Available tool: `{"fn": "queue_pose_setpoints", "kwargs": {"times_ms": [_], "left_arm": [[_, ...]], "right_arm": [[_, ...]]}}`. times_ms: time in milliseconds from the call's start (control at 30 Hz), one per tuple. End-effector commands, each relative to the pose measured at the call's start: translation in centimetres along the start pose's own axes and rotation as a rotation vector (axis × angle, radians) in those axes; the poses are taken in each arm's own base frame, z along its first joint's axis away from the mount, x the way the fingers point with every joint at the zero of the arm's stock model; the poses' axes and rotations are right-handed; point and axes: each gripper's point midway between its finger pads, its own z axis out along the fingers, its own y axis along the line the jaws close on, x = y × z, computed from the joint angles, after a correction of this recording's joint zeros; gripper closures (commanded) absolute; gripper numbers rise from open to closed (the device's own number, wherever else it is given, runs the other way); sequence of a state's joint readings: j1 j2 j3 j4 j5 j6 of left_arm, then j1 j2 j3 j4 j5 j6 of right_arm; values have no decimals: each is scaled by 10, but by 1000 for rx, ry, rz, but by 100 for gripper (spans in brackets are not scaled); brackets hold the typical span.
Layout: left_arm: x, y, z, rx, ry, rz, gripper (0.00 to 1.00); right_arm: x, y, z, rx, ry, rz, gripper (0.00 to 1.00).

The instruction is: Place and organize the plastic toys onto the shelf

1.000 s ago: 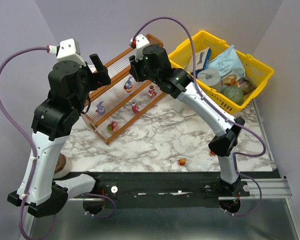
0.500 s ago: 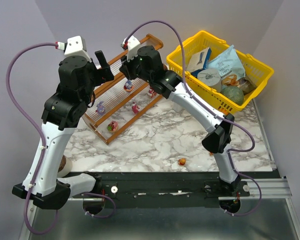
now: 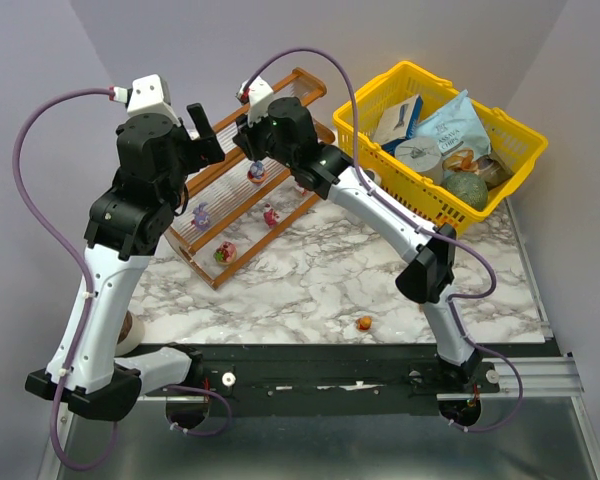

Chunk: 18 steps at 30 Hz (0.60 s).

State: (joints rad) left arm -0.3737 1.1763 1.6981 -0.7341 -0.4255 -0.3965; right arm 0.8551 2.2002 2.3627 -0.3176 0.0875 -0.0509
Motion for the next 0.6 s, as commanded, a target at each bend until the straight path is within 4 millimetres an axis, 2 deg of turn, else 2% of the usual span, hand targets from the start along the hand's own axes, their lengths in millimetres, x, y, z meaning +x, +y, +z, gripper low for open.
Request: {"fn": "queue_pose_setpoints", "kwargs": {"times_ms": [0, 267, 567], "left_arm": [[-7, 2, -5, 15, -28, 1, 1], [-5, 6, -3, 12, -24, 4, 1], [-1, 9, -3, 10, -16, 11, 1]], "right_arm": [[9, -4, 14, 18, -16, -14, 99], [18, -10, 23, 53, -6, -18, 94], [38, -13, 33, 84, 22, -27, 88]]}}
